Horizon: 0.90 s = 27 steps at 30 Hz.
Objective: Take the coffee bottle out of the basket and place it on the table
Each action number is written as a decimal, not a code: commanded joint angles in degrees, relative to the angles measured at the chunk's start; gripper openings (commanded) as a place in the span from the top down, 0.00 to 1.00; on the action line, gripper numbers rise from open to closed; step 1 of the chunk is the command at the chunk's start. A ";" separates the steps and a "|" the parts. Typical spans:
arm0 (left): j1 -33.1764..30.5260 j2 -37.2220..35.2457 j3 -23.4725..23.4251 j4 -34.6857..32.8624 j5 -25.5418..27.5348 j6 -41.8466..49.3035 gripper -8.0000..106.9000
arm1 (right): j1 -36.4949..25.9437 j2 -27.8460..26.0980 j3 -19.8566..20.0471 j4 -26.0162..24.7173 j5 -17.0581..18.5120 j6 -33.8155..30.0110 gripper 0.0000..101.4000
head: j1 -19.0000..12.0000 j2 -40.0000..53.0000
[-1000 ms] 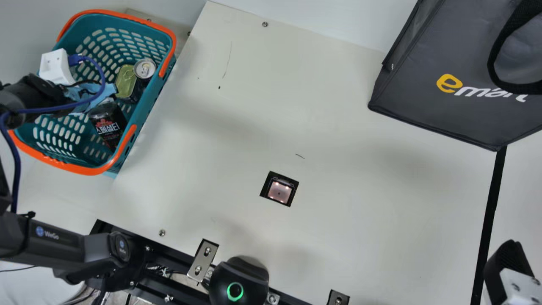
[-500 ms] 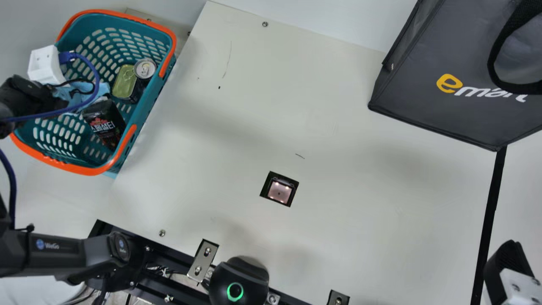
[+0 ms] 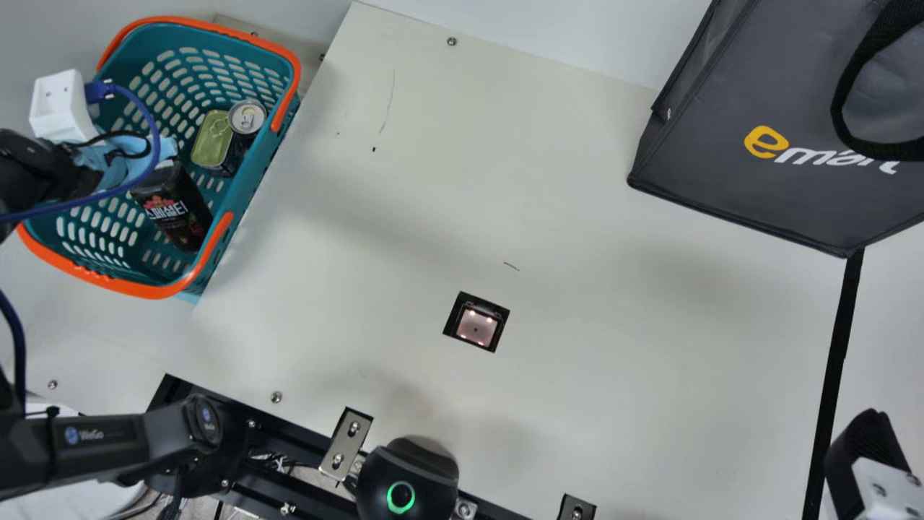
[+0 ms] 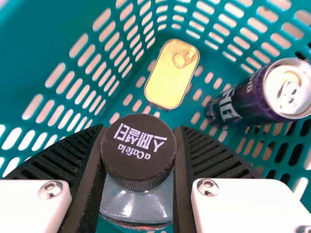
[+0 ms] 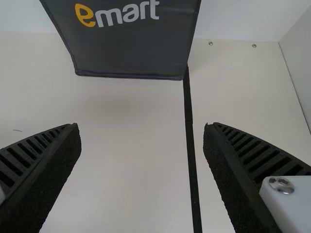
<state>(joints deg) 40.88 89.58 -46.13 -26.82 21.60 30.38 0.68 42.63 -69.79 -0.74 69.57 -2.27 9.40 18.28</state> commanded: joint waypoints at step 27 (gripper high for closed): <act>-0.50 -7.74 -5.13 0.55 6.26 -0.67 0.84 | 0.00 0.00 0.00 0.00 -0.01 0.00 0.10 | -1.48 0.14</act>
<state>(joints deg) 40.29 81.98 -51.06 -26.28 27.55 29.82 0.68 42.63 -69.79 -0.74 69.57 -2.27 9.40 18.28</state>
